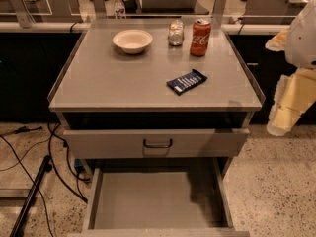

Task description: Place rxbar blueberry into middle drawer

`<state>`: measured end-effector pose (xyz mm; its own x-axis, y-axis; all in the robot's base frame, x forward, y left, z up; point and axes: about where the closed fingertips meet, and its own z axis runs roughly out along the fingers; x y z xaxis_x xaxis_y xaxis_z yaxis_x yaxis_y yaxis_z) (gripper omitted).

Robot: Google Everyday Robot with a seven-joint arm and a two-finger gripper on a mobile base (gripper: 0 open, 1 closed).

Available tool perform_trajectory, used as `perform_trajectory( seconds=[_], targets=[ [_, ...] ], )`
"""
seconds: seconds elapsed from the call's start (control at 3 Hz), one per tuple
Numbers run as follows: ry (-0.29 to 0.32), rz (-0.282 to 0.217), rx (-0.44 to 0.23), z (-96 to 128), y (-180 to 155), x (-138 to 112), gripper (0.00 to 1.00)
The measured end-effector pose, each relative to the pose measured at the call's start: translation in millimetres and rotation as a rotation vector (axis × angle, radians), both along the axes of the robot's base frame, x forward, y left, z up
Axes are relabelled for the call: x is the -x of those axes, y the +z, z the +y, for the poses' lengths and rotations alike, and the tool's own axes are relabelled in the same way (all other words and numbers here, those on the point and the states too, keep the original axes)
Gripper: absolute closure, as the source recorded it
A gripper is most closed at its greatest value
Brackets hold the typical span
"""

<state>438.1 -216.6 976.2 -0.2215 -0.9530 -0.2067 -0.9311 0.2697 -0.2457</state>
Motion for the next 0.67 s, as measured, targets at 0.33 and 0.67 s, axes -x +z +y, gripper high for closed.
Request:
perform_trajectory(
  seconds=[0.33,0.67],
  targets=[
    [-0.002,-0.003,-0.001,0,1,0,0.00],
    [-0.067,-0.028,-0.030,1,1,-11,0.18]
  ],
)
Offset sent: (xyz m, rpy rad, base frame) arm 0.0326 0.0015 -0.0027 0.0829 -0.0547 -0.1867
